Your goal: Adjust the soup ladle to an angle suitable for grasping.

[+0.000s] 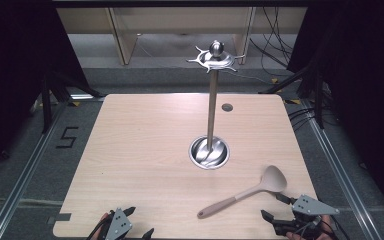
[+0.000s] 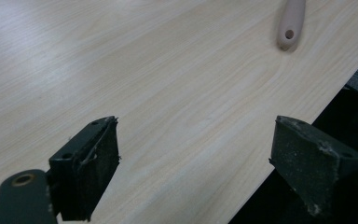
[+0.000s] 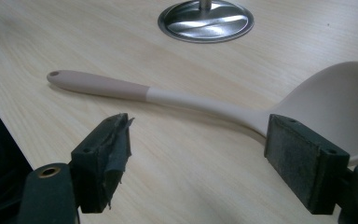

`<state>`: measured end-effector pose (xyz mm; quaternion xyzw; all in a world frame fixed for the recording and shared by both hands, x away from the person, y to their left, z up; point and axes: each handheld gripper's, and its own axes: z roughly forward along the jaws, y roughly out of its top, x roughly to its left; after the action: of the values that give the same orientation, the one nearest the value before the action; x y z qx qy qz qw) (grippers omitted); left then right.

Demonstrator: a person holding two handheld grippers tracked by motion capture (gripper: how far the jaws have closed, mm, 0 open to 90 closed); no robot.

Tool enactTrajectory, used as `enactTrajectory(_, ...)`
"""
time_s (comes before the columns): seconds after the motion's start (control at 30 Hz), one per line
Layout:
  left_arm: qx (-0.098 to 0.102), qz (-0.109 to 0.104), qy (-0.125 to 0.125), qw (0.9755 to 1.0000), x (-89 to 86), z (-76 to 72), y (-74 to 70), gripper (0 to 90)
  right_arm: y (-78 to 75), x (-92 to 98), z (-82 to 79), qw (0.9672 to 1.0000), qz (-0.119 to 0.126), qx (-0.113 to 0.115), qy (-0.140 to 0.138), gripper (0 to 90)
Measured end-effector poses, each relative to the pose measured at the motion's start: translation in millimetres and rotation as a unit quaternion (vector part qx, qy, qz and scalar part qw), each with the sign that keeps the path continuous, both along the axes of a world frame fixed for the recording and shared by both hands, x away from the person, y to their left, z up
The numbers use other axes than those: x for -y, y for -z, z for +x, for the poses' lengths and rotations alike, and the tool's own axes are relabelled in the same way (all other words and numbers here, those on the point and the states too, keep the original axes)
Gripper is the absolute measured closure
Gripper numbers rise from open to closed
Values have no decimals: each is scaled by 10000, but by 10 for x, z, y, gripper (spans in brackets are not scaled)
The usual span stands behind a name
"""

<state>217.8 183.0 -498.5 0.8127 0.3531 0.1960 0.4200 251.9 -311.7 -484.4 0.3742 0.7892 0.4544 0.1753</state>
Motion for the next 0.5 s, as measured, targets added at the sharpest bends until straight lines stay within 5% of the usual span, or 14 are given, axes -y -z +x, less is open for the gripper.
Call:
enactTrajectory(0.27, 15, -118, -2, 9999, 16, -4, 9, 147, -66, -59, 14, 9984, -483, 249, -176, 253)
enactTrajectory(0.33, -32, 111, 39, 9999, -6, 6, -2, 148, -82, -93, 22, 9980, -552, 245, -170, 253)
enactTrajectory(0.43, 24, -83, 28, 10000, 13, -2, 4, 148, -110, -158, 74, 9964, -680, 366, -352, 260)
enactTrajectory(0.5, 20, 48, 44, 10000, 0, 6, 1, 147, -145, -225, 100, 9945, -853, 390, -473, 271)
